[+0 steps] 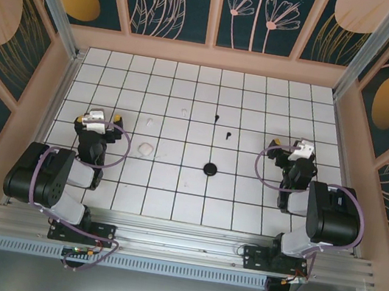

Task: Insert the wireless bluetooth earbuds into the charging case

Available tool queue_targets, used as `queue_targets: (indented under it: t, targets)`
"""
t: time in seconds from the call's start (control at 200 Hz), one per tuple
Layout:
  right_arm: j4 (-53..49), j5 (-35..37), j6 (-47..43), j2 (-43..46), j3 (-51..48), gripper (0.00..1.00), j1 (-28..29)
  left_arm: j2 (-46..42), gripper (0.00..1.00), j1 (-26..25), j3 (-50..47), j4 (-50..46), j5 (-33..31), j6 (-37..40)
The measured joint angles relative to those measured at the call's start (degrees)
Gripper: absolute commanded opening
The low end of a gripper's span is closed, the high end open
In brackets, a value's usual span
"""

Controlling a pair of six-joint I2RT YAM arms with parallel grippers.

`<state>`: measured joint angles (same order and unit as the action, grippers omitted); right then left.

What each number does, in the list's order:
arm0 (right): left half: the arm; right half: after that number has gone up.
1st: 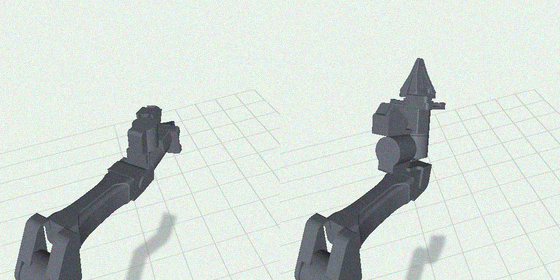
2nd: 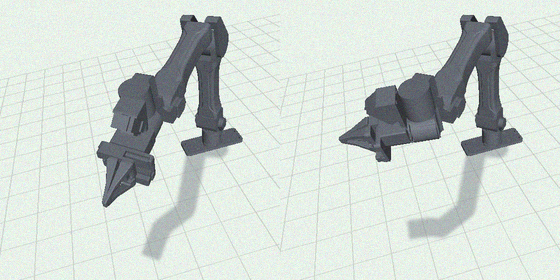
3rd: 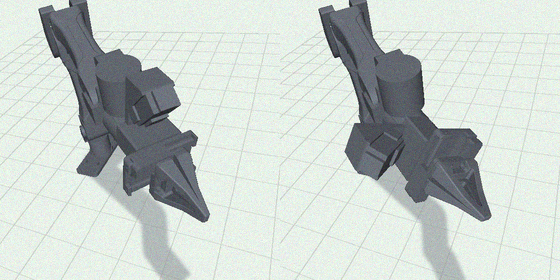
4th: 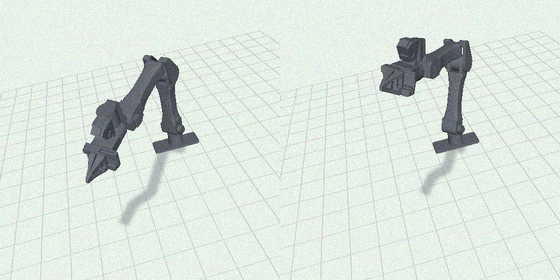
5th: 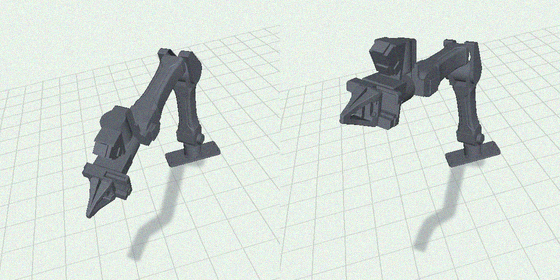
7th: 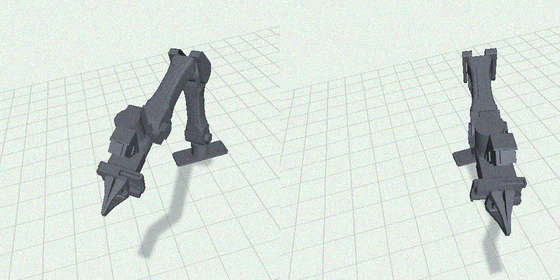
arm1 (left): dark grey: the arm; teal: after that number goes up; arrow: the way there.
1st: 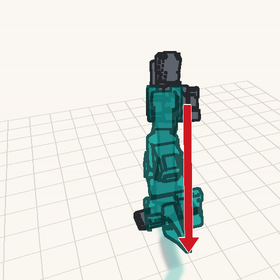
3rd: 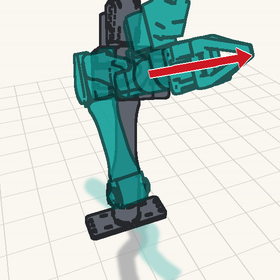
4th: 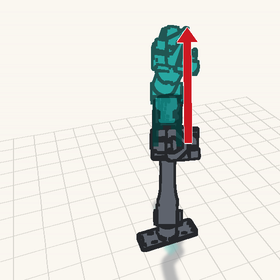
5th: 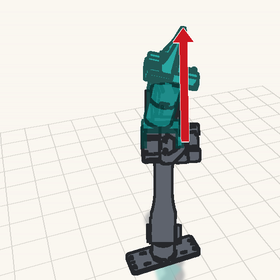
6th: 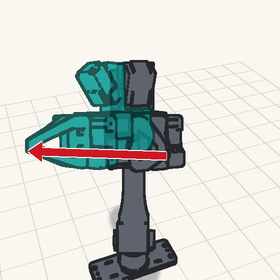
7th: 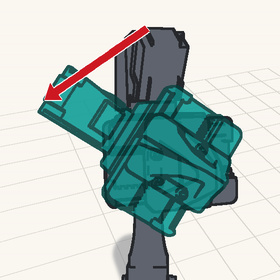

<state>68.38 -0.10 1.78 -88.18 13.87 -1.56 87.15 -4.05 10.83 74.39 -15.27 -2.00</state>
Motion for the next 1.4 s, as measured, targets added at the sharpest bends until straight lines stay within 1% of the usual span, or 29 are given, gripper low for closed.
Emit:
queue_targets:
  t: [0.525,0.656,0.706,0.831,0.906,0.996,1.131,1.196,1.286,1.341,1.401]
  targets:
    - [0.0,0.0,0.0,0.0,0.0,0.99,0.0,0.0,0.99,0.0,0.0,0.0,0.0,0.0]
    - [-0.3,-0.3,-0.2,0.1,0.0,0.94,0.0,0.0,0.99,0.0,0.0,0.0,0.1,0.0]
    - [-2.1,-0.5,-0.5,0.5,0.5,0.94,0.0,0.0,0.99,0.0,0.0,0.0,0.1,0.0]
    - [-12.2,-0.6,0.1,4.2,5.0,0.93,0.0,-2.2,0.99,0.0,0.1,-1.5,-0.3,-0.4]
    - [-19.7,-0.8,1.0,7.0,9.3,0.91,0.0,-6.4,0.99,0.0,1.6,-7.1,-1.4,-1.3]
    - [-29.4,-1.5,2.1,9.8,14.6,0.84,0.2,-11.1,0.98,0.0,5.8,-14.1,-2.8,-2.6]
    - [-47.2,-2.6,2.6,9.9,24.7,0.82,2.5,-16.1,0.99,0.0,11.8,-24.9,-5.0,-5.8]
    - [-54.3,-3.0,1.8,9.4,28.7,0.83,5.4,-18.0,0.97,0.0,13.7,-30.3,-5.2,-7.9]
    - [-61.5,-2.9,0.0,8.5,31.9,0.87,12.1,-19.1,0.95,-0.1,15.8,-36.9,-3.0,-10.2]
    - [-65.5,-2.5,-1.4,7.2,33.5,0.89,16.7,-18.2,0.95,-1.0,18.2,-41.7,-1.0,-11.0]
    - [-70.1,-2.3,-3.0,4.8,36.0,0.9,20.9,-16.0,0.96,-3.0,21.8,-46.9,1.0,-11.7]
